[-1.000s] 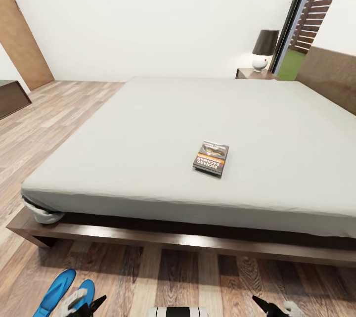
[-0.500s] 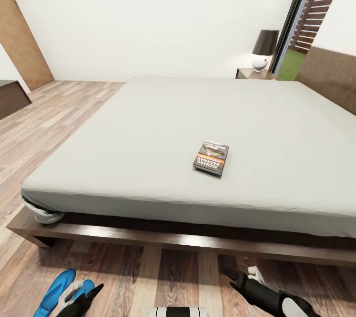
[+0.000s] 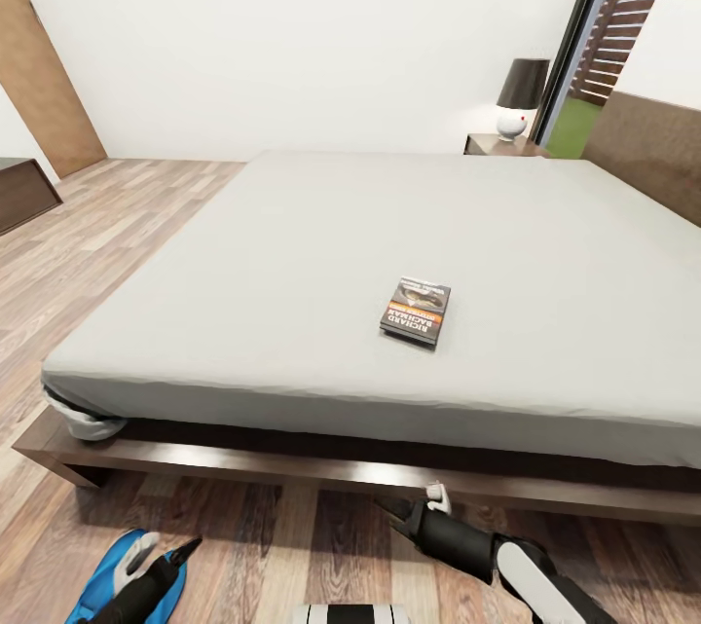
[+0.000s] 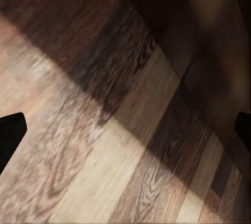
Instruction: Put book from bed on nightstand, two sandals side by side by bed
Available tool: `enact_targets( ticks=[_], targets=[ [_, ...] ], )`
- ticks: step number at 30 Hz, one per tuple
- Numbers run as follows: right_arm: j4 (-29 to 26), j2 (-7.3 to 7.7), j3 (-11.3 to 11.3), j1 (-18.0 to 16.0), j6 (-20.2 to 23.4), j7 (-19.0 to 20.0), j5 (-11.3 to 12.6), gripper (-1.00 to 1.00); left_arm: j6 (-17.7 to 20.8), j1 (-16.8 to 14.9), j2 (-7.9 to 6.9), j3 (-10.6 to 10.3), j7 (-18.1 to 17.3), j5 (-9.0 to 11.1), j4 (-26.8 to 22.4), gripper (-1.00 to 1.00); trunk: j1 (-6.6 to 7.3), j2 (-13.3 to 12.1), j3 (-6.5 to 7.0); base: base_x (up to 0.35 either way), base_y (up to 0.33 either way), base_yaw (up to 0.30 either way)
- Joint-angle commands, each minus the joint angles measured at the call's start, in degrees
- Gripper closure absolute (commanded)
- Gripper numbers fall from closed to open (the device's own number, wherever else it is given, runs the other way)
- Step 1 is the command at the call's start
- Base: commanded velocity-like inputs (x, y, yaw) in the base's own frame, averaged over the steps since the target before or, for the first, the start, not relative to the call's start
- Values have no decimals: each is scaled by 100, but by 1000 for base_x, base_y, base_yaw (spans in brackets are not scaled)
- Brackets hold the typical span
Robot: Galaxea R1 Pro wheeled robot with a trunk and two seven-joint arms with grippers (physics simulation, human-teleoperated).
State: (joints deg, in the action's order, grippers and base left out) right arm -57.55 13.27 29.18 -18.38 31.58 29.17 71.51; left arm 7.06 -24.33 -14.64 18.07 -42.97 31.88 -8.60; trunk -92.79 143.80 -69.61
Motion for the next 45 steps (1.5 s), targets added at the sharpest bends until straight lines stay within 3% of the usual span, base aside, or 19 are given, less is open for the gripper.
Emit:
enact_targets(
  ticks=[1,4,5,11,12,16,17,23,28,32,34,40,45],
  targets=[
    [-94,-52,12,-10,48,-76,36,-100,125,-1,0,-3,-19,56,-50,-100,1,2,-4,0,0,0],
    [-363,-227,15,-45,151,-333,38,-100,289,-1,2,19,-21,56,-187,-100,1,2,-4,0,0,0],
    [-525,-362,16,-83,226,-526,38,-100,361,-1,3,42,-20,56,-264,-100,1,2,-4,0,0,0],
    [-858,-834,17,-306,465,-1194,42,-100,455,-1,12,91,-19,56,-399,-100,1,2,-4,0,0,0],
    [-910,-977,14,-417,528,-1421,47,-100,466,-1,19,98,-18,56,-417,-100,1,2,-4,0,0,0],
    [-967,-1220,11,-698,608,-1832,64,-100,471,-1,34,103,-17,51,-436,-100,1,2,-4,0,0,0],
    [-980,-1340,10,-857,637,-2008,84,-100,471,-1,39,102,-13,50,-441,-100,1,2,-4,0,0,0],
    [-970,-1663,-46,-1305,777,-2541,124,-100,482,-1,37,99,-19,47,-453,-100,1,2,-4,0,0,0],
    [-933,-1887,-300,-1907,840,-3164,251,-100,493,-1,33,94,-18,45,-457,-100,1,2,-4,0,0,0],
    [-859,-2016,-503,-2445,856,-3663,569,-100,501,-3,37,91,-9,38,-466,-100,1,2,-4,0,0,0],
    [-671,-2060,-642,-2915,861,-4140,945,-100,504,-2,38,87,-1,32,-502,-100,1,2,-4,0,0,0],
    [-129,-2074,-909,-3883,884,-5091,1767,-100,520,-5,40,77,-13,23,-574,-100,1,2,-4,0,0,0],
    [325,-2059,-1055,-4596,986,-5597,2146,-100,634,-7,40,71,-36,15,-637,-100,1,2,-4,0,0,0]
  ],
)
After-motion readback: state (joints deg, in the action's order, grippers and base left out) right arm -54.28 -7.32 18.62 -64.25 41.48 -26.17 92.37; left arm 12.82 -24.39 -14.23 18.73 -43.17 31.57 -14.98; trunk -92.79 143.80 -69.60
